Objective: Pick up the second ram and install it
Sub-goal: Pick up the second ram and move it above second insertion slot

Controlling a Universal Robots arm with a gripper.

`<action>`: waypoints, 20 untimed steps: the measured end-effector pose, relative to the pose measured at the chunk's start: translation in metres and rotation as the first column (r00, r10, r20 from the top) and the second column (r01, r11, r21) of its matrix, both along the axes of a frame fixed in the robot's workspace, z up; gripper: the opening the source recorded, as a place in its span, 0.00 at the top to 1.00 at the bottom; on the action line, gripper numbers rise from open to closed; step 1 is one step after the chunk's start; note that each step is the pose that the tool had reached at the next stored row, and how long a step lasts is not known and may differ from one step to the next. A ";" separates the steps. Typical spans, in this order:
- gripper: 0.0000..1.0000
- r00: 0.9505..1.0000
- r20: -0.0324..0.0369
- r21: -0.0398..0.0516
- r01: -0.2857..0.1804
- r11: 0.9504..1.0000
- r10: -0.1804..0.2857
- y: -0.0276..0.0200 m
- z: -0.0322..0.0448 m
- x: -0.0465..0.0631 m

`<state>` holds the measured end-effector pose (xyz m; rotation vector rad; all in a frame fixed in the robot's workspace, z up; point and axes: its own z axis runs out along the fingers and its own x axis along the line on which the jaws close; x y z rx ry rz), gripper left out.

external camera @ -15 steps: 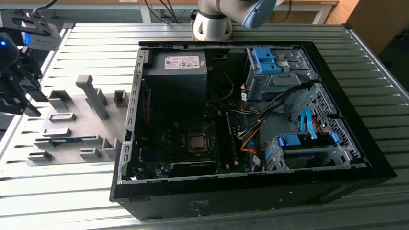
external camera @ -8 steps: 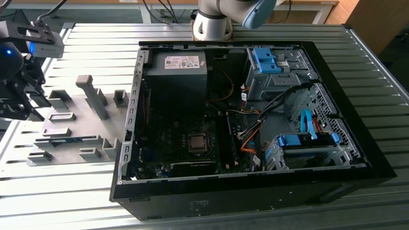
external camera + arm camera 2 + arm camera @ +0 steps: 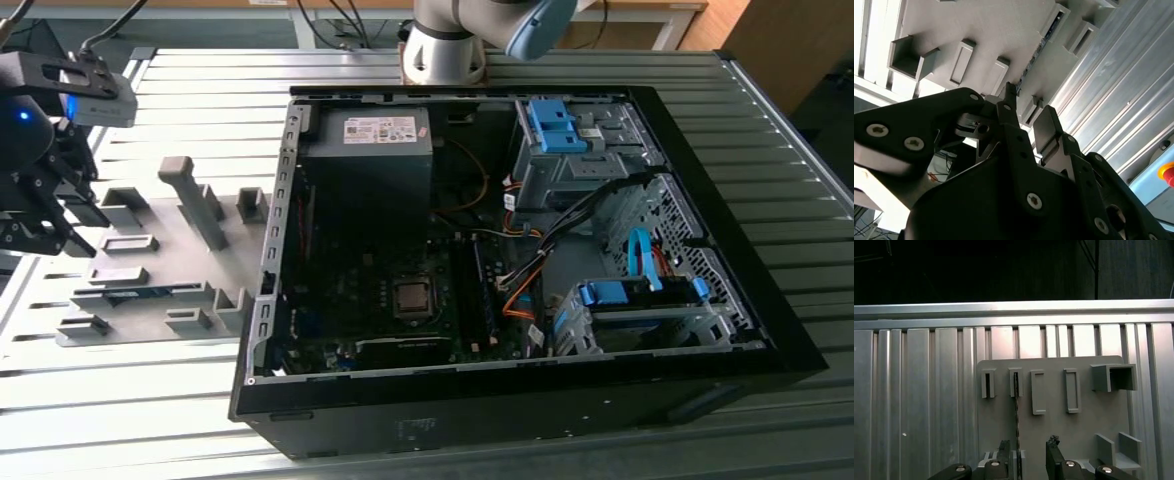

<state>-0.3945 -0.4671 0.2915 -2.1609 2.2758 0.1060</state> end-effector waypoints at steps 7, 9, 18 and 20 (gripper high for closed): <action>0.58 1.000 0.000 0.000 0.000 1.000 0.000 -0.0017 -0.0065 0.000; 0.58 1.000 0.000 0.000 0.000 1.000 0.000 -0.0022 -0.0101 0.000; 0.58 1.000 0.000 0.000 -0.001 1.000 0.001 -0.0023 -0.0191 0.000; 0.58 1.000 0.000 0.000 -0.001 1.000 0.001 -0.0023 -0.0192 0.000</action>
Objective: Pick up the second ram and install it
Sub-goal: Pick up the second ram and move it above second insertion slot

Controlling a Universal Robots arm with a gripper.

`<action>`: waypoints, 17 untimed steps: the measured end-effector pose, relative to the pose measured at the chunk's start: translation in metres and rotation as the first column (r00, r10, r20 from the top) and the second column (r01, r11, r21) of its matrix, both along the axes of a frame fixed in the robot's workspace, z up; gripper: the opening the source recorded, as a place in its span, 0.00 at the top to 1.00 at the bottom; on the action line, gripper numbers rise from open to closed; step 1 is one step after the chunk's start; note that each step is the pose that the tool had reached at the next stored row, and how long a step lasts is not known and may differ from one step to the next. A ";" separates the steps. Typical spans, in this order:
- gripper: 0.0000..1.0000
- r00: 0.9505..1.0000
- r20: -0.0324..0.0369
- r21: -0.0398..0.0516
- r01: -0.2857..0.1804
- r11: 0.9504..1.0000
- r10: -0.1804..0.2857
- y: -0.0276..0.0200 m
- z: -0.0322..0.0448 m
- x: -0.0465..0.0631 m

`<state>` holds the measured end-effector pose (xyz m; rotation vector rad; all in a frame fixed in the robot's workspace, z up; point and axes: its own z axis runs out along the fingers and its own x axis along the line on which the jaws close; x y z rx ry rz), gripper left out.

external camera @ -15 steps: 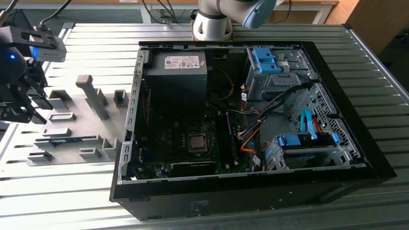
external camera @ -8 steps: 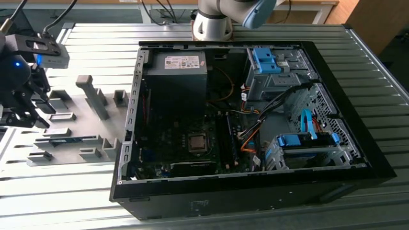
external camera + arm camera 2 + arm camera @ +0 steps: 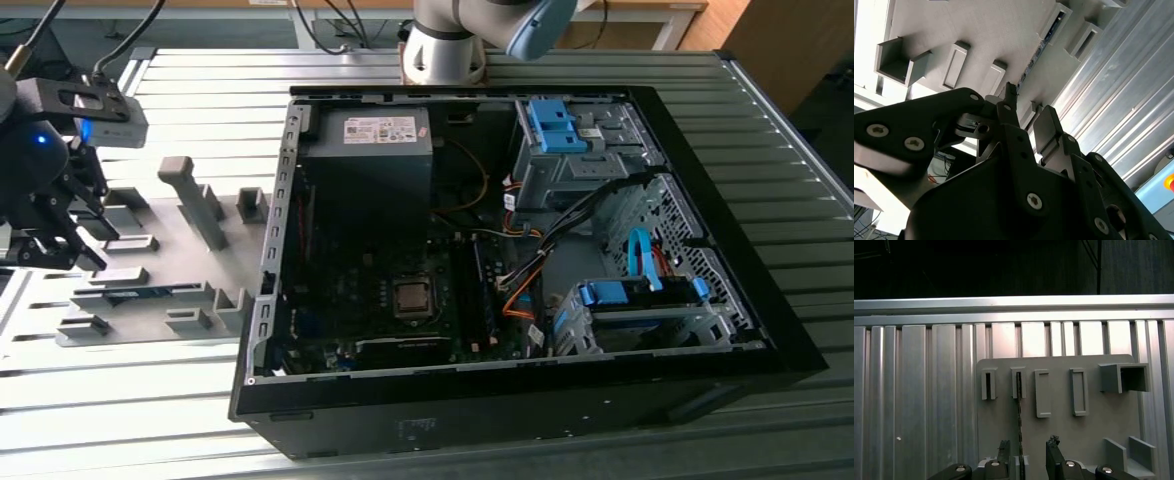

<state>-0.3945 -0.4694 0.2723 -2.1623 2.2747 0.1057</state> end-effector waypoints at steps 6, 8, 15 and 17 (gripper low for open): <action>0.58 1.000 0.000 0.000 0.000 1.000 0.000 0.0000 -0.0004 0.000; 0.58 1.000 0.000 0.000 0.000 1.000 0.000 0.0000 -0.0019 0.000; 0.58 1.000 0.000 0.000 0.000 1.000 0.000 -0.0001 -0.0134 0.000; 0.58 1.000 0.000 0.000 0.000 1.000 0.000 -0.0002 -0.0171 0.000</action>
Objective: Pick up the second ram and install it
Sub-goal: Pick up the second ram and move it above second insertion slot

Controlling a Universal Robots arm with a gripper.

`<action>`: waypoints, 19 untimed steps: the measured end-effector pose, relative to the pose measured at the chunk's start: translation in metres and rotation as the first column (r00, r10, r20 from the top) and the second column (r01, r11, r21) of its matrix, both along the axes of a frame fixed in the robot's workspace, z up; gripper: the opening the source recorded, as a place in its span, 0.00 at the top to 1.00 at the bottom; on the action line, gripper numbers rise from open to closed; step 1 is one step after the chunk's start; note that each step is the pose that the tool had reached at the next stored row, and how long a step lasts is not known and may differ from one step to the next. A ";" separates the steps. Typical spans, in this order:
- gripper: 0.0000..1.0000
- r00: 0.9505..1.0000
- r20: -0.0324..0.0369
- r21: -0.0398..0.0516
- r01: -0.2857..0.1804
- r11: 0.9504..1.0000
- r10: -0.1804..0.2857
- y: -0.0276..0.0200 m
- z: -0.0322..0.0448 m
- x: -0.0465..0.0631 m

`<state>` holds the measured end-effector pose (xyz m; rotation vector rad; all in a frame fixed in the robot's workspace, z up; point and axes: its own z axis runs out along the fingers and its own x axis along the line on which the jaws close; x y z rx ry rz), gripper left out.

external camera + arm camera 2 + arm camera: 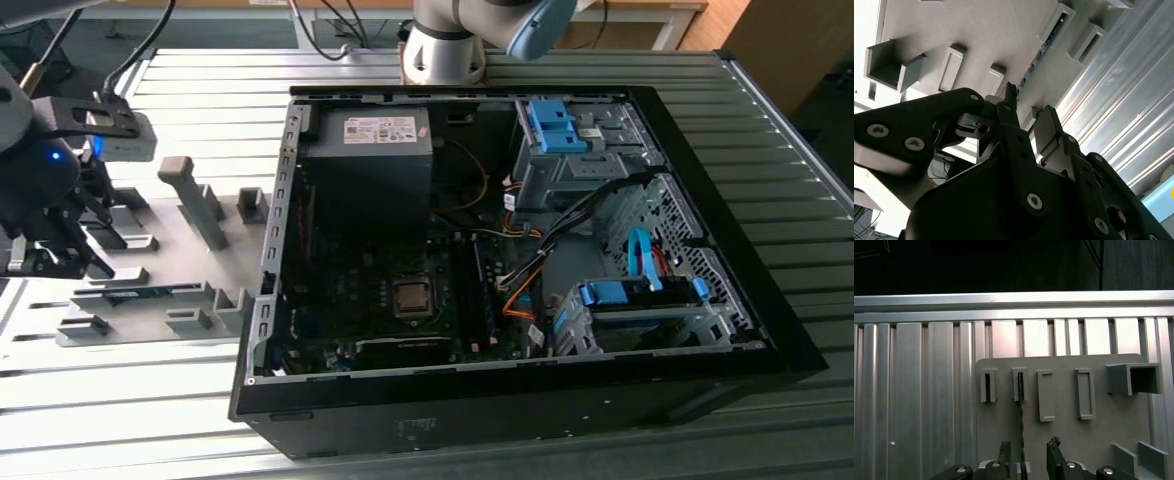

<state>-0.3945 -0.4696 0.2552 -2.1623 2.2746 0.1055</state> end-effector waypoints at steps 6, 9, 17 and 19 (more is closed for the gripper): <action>0.58 1.000 0.000 0.000 -0.005 1.000 0.005 -0.0010 -0.0104 0.000; 0.58 1.000 0.001 0.000 -0.021 1.000 0.021 -0.0016 -0.0140 -0.001; 0.58 0.999 0.024 -0.011 -0.021 1.000 0.021 -0.0016 -0.0169 -0.002; 0.58 0.999 0.024 -0.011 -0.021 1.000 0.021 -0.0016 -0.0188 -0.003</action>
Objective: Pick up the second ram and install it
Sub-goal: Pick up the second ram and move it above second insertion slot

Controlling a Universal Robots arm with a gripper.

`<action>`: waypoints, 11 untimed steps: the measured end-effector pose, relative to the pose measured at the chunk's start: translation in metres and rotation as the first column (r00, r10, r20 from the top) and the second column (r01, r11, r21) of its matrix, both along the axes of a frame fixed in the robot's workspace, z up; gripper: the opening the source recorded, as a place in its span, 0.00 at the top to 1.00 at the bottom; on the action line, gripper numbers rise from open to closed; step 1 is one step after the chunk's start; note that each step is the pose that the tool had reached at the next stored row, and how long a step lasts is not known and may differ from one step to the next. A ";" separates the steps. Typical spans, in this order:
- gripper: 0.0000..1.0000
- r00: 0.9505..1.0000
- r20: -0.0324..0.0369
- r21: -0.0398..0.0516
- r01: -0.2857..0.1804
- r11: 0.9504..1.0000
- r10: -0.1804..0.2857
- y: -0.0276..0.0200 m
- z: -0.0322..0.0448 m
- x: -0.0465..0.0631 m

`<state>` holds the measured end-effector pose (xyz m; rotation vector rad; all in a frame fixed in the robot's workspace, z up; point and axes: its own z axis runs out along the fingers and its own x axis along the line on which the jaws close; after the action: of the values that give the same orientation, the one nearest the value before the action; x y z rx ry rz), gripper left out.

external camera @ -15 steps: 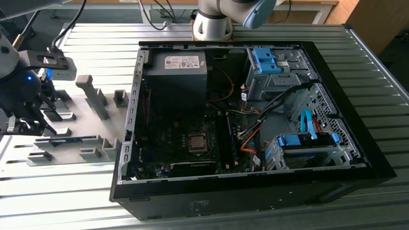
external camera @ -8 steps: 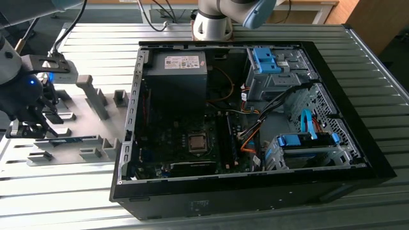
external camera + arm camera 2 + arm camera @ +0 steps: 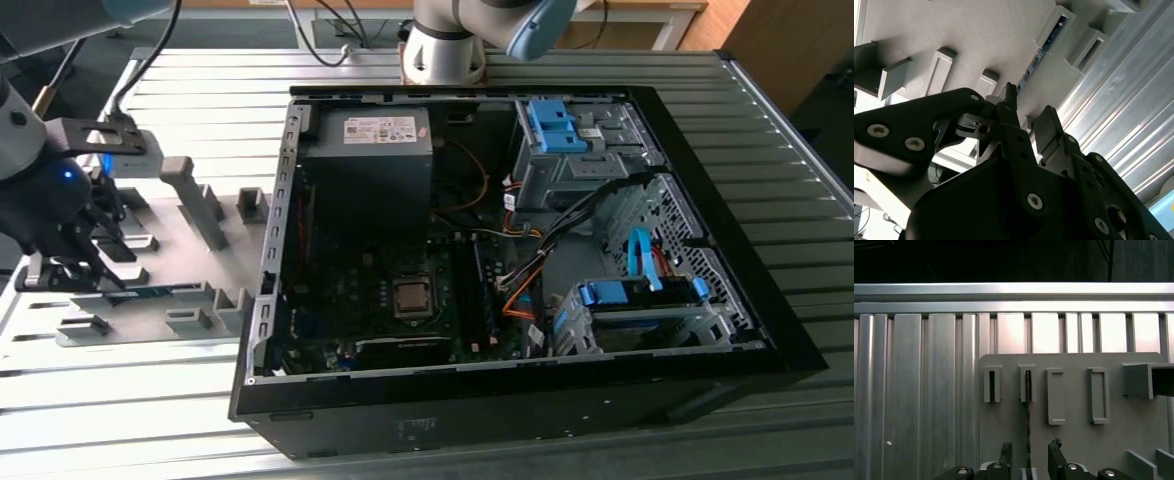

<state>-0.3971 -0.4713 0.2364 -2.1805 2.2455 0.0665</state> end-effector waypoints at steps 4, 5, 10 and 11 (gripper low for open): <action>0.58 1.000 0.000 0.000 0.000 1.000 0.000 0.0000 -0.0063 -0.001; 0.58 1.000 0.000 0.000 0.000 1.000 0.000 0.0000 -0.0080 -0.001; 0.58 1.000 0.000 0.000 0.000 1.000 0.000 0.0000 -0.0096 -0.001; 0.58 1.000 0.000 0.000 0.000 1.000 0.000 0.0000 -0.0101 -0.001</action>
<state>-0.3983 -0.4713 0.2264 -2.1804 2.2455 0.0665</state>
